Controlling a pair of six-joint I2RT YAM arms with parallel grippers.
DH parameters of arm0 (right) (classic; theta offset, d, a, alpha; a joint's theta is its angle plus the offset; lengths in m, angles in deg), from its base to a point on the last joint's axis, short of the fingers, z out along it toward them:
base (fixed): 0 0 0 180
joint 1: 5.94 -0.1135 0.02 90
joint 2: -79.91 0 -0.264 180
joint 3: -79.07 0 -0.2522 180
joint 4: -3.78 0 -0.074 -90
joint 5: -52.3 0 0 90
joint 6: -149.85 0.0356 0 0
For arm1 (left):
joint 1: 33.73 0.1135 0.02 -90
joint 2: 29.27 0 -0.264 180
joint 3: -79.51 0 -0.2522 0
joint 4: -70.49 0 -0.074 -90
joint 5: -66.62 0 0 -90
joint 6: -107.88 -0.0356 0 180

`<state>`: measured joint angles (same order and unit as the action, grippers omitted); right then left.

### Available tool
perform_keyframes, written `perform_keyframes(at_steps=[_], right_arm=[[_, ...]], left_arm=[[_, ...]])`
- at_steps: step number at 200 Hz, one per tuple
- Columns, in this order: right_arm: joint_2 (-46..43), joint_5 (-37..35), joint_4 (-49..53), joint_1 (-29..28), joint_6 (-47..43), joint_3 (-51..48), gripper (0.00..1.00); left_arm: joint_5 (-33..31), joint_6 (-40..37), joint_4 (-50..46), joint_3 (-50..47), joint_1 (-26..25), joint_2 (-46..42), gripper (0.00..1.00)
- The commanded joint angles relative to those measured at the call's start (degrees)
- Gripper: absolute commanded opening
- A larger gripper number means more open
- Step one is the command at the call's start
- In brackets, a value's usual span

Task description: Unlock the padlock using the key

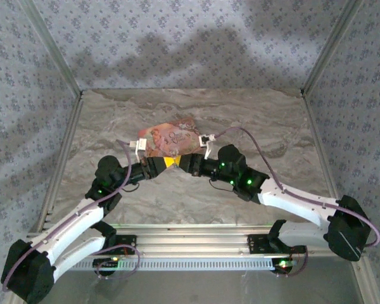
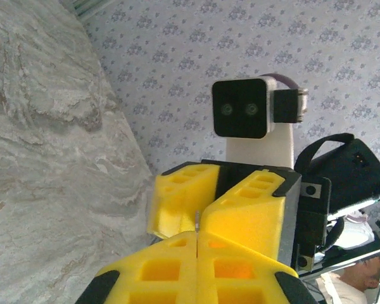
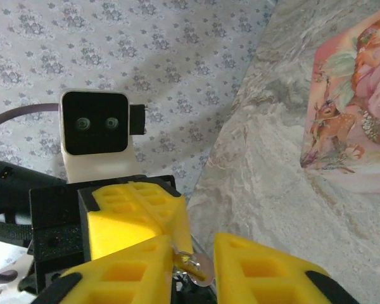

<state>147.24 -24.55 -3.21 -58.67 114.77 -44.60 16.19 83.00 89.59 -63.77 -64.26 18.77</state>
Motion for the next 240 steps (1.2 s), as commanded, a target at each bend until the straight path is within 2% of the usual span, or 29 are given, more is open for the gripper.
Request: perform_keyframes(at_steps=[1, 31, 46, 63, 78, 89, 100, 112, 131, 146, 182, 214, 240], right_arm=[[0.4, 1.3, -2.2, 0.5, 0.5, 0.8, 0.13], [0.3, 1.8, -3.8, 1.2, 0.7, -0.3, 0.00], [0.0, 2.7, -3.9, 1.2, -0.9, -0.5, 0.00], [-0.7, 3.8, -1.1, 1.1, -4.2, 0.4, 0.00], [-1.8, 5.8, 5.8, 1.1, -10.0, 2.9, 0.00], [-2.4, 7.2, 14.4, 1.1, -15.7, 6.2, 0.00], [-2.5, 8.8, 23.0, 1.1, -22.1, 9.8, 0.00], [-2.4, 10.5, 30.2, 1.0, -27.4, 12.9, 0.00], [-2.3, 13.7, 36.3, 1.0, -32.1, 15.5, 0.00], [-2.3, 16.9, 37.4, 1.3, -33.8, 16.3, 0.00], [-1.4, 23.2, 37.8, 1.4, -35.8, 18.0, 0.00], [-0.7, 23.9, 38.0, 1.7, -36.5, 18.6, 0.00], [-0.8, 23.4, 37.5, 2.3, -36.3, 18.5, 0.00]], left_arm=[[1.5, 0.4, 3.4, -0.2, -0.3, 0.1, 0.00], [2.5, -0.2, 2.8, -0.4, -0.3, 0.7, 0.00], [3.0, -1.9, 0.2, 0.1, -0.3, 0.3, 0.00], [3.5, -7.6, -9.0, 2.1, -0.2, -1.2, 0.00], [3.3, -14.5, -18.4, 4.3, 0.5, -3.5, 0.20], [3.1, -19.0, -23.5, 5.4, 1.6, -5.1, 0.34], [3.9, -22.3, -25.7, 5.7, 2.7, -6.5, 0.41], [5.4, -24.9, -25.6, 5.6, 3.8, -7.5, 0.45], [9.8, -28.5, -21.7, 4.8, 4.0, -8.1, 0.47], [13.2, -30.1, -16.9, 4.0, 3.7, -8.1, 0.48], [14.7, -34.8, -14.3, 4.6, 1.4, -8.7, 0.50], [18.3, -33.8, -13.1, 6.5, 0.0, -6.2, 0.47], [18.6, -32.1, -11.3, 6.1, -1.1, -5.2, 0.43]])
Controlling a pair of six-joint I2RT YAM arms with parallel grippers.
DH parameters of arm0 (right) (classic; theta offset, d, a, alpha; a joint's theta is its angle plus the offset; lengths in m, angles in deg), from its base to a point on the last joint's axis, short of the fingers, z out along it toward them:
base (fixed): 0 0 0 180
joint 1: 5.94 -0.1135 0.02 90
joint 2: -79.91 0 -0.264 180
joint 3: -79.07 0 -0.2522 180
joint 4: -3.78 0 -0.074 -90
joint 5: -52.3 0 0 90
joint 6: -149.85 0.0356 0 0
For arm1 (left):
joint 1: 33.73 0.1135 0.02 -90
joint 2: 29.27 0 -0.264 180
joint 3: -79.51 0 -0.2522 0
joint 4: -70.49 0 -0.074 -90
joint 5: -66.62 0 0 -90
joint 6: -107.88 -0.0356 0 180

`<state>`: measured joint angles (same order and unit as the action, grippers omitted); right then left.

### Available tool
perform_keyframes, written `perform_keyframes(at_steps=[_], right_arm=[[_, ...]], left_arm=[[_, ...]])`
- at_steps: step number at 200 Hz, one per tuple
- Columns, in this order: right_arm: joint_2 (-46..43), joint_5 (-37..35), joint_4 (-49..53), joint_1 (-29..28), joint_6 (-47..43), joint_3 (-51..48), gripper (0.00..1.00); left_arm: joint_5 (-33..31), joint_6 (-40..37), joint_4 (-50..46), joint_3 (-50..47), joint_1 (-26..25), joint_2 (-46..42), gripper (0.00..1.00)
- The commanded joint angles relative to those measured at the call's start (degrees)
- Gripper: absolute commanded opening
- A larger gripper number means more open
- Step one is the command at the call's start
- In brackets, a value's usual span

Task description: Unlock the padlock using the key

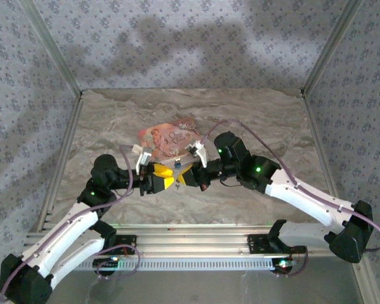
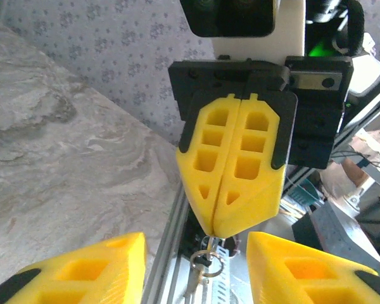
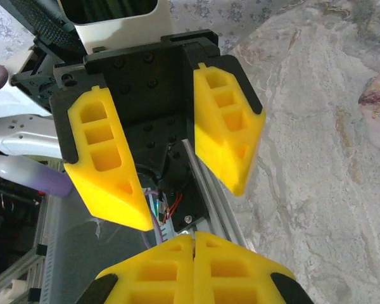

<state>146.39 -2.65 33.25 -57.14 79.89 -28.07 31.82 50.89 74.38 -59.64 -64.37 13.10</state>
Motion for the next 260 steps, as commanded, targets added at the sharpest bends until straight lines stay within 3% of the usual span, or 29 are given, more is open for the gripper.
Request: perform_keyframes(at_steps=[1, 158, 204, 249, 260], right_arm=[[0.1, 1.5, 0.9, 0.8, -1.4, 2.0, 0.00], [-0.6, 1.1, -3.9, 1.4, 1.3, 0.4, 0.00], [-0.6, 1.7, -4.5, 1.5, 1.8, 0.1, 0.00], [-0.7, 1.0, -6.4, 1.6, 3.1, -0.5, 0.00], [-1.0, -0.7, -6.4, 1.9, 3.6, -0.7, 0.16]], left_arm=[[3.0, 0.1, 3.9, 2.0, -1.0, 0.5, 0.43], [1.7, 3.8, 8.1, 0.5, -3.1, 4.8, 0.27], [0.8, 3.6, 7.6, 0.4, -3.0, 4.5, 0.00], [-0.8, 3.5, 6.4, 0.6, -3.1, 4.0, 0.00], [-1.6, 3.2, 5.6, 0.6, -3.0, 3.6, 0.00]])
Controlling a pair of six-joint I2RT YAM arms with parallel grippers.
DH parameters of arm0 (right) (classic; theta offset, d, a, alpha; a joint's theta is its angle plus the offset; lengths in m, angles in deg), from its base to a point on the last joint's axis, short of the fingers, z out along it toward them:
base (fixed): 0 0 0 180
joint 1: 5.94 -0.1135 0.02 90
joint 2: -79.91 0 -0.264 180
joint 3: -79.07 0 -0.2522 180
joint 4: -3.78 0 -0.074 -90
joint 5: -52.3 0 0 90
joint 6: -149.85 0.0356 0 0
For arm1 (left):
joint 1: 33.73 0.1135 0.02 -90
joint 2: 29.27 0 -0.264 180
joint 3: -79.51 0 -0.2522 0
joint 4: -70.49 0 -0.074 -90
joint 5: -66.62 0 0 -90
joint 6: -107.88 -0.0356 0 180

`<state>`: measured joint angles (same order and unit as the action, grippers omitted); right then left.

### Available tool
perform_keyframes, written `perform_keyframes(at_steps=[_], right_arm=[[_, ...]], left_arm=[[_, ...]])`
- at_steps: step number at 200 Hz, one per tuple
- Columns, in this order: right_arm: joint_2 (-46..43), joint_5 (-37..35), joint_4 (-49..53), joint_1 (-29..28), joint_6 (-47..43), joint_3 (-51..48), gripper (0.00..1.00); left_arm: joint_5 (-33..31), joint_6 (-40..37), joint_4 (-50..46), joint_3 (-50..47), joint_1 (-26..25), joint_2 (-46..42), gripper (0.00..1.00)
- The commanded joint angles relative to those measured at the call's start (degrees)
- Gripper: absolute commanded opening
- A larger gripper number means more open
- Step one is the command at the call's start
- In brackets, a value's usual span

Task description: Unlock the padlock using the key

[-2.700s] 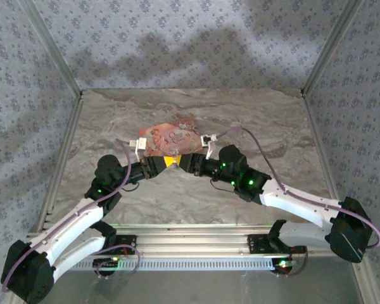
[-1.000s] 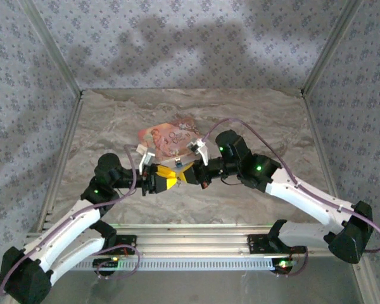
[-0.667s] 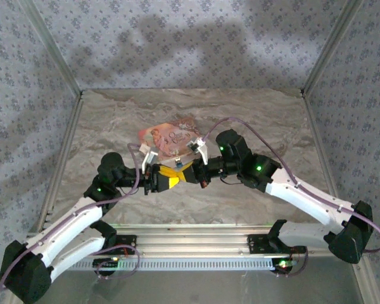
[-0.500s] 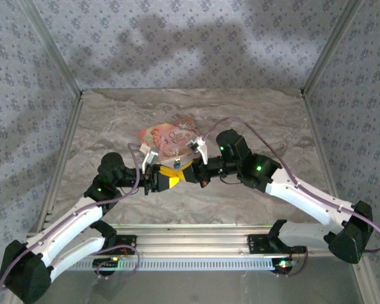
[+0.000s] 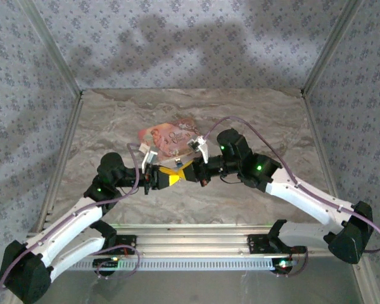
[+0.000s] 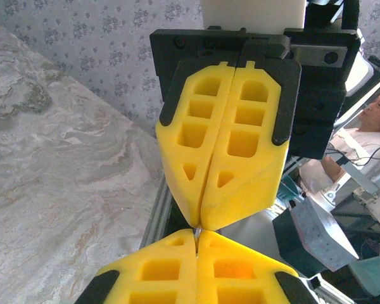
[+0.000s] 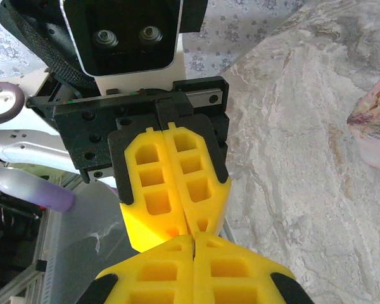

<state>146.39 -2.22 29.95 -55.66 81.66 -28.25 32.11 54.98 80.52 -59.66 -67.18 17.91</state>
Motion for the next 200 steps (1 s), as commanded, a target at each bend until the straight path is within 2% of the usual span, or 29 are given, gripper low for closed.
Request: perform_keyframes(at_steps=[1, 5, 9, 18, 34, 60, 76, 100, 129, 168, 200], right_arm=[[-1.1, -1.4, -3.1, 0.4, 2.0, -0.5, 0.21], [-1.3, -2.0, -3.1, 0.6, 2.2, -0.6, 0.29], [-1.6, -2.9, -3.0, 0.9, 2.6, -0.7, 0.41], [-2.1, -4.8, -2.6, 2.0, 3.6, -0.7, 0.54], [-2.7, -8.6, 0.0, 4.9, 5.2, -0.2, 0.62], [-0.9, -19.2, 9.1, 11.6, 8.8, 1.3, 0.71], [3.6, -23.9, 13.9, 16.2, 10.5, 2.8, 0.72], [13.4, -24.7, 15.6, 21.3, 11.2, 6.8, 0.71], [27.1, -25.8, 15.8, 23.4, 9.0, 17.3, 0.70], [45.3, -22.9, 17.5, 24.7, 4.9, 31.7, 0.66], [50.7, -18.3, 12.5, 25.1, 5.7, 32.7, 0.61]], left_arm=[[-1.9, -0.9, -0.7, 0.6, -0.2, -1.2, 0.00], [-2.4, -1.2, -1.5, 0.6, -0.1, -1.3, 0.00], [-2.9, -1.7, -2.6, 0.7, 0.0, -1.4, 0.00], [-4.2, -2.6, -5.6, 0.9, 0.6, -1.7, 0.00], [-7.6, -3.2, -11.4, 0.6, 2.9, -2.3, 0.00], [-10.9, 0.3, -14.6, -2.4, 11.2, -3.9, 0.00], [-14.0, 1.5, -18.4, -3.3, 16.9, -4.9, 0.00], [-21.6, 1.1, -27.1, -2.3, 24.2, -3.2, 0.00], [-26.4, 0.8, -27.1, -1.5, 31.1, 4.7, 0.00], [-32.3, -4.7, -25.4, 3.5, 32.0, 16.6, 0.00], [-32.5, -6.4, -22.2, 6.7, 30.7, 25.0, 0.00]])
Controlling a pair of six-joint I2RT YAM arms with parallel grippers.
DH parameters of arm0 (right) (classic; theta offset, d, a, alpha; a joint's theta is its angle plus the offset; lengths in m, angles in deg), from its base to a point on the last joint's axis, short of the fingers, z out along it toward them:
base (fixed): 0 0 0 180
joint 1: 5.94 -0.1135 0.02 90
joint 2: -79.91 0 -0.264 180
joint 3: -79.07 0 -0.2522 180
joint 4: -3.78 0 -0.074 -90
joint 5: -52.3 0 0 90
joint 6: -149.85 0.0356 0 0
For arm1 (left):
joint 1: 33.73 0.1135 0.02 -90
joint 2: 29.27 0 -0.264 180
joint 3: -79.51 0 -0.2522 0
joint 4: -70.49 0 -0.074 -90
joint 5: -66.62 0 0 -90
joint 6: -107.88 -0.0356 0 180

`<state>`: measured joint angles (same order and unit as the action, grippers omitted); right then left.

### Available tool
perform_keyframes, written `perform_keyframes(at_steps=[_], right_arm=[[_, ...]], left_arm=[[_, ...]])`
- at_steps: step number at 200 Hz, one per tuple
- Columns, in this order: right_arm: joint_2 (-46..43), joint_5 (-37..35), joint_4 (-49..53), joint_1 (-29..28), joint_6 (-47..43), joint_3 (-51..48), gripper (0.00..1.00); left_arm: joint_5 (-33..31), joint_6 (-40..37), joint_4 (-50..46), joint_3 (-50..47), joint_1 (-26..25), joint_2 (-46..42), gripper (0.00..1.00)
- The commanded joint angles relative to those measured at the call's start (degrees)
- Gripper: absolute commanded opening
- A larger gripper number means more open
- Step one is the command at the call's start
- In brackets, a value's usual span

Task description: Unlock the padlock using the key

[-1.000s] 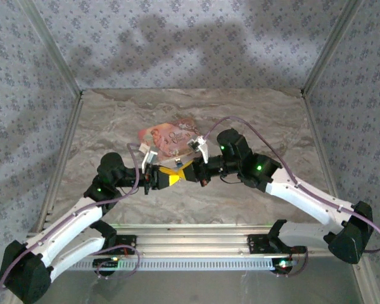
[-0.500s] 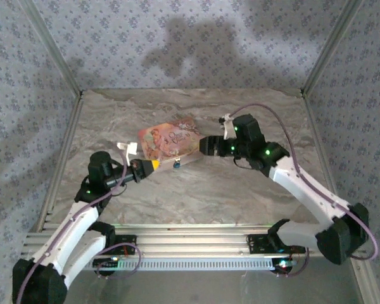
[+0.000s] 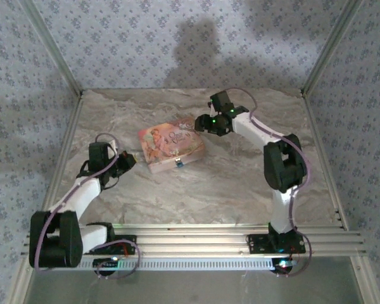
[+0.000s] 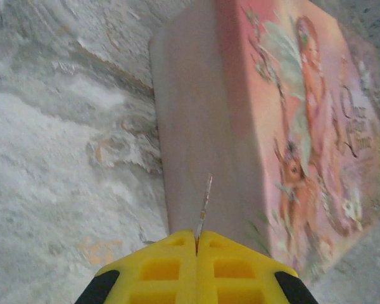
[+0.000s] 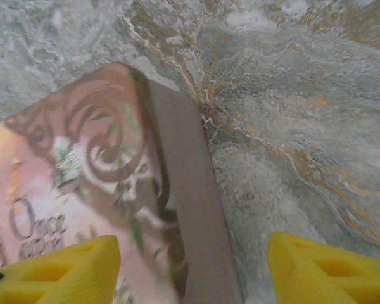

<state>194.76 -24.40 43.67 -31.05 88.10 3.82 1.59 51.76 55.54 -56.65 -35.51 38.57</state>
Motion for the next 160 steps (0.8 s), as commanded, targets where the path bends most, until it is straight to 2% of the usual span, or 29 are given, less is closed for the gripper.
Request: perform_keyframes(at_steps=[1, 34, 87, 140, 160], right_arm=[[2.3, 4.0, -1.4, 0.5, -0.7, 0.4, 0.61], [-0.1, 6.9, -5.7, 0.2, 1.4, -7.2, 0.54], [-12.7, 4.0, -9.0, -0.1, 3.0, -23.1, 0.52], [-28.8, -11.0, 1.3, 1.3, 3.3, -28.2, 0.68], [-34.5, -16.4, 4.7, 0.1, 5.6, -29.6, 0.70]], left_arm=[[-2.0, -3.3, 2.9, 3.8, -1.0, 4.6, 0.00], [-2.5, -4.5, 5.1, 8.1, -6.2, 11.2, 0.00], [-0.6, -5.4, 9.3, 14.8, -13.3, 19.4, 0.00], [-1.0, -6.6, 8.3, 15.8, -14.5, 19.0, 0.00], [-0.8, -8.3, 6.5, 14.1, -13.1, 16.2, 0.00]])
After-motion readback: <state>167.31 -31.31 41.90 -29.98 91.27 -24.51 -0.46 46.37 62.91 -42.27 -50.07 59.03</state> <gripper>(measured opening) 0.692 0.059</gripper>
